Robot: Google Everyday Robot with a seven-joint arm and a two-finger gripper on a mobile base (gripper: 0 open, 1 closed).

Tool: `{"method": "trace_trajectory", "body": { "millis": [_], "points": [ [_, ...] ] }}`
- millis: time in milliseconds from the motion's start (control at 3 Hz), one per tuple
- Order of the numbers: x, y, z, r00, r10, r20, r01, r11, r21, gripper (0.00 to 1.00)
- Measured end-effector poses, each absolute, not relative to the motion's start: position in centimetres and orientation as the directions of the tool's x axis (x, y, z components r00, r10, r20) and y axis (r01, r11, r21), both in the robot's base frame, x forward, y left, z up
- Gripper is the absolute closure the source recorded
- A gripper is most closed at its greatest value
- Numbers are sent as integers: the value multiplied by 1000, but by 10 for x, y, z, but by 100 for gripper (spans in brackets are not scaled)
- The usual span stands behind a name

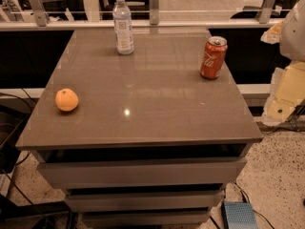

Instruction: Move blue plastic bottle near orange

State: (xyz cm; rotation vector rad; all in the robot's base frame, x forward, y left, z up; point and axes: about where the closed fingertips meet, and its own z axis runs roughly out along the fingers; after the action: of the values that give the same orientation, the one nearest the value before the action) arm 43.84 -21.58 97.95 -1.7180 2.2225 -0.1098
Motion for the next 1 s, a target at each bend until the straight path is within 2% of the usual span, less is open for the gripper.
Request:
{"method": "trace_trajectory", "body": {
  "millis": [333,667,1000],
  "points": [
    [438,-216,980,-219,-953,-210,-927,270,-258,0],
    [449,-204,978,-196,-945,-263,-924,268,-272,0],
    [489,-173,978,-155,-919,-363,-917,271,-294,0]
  ]
}}
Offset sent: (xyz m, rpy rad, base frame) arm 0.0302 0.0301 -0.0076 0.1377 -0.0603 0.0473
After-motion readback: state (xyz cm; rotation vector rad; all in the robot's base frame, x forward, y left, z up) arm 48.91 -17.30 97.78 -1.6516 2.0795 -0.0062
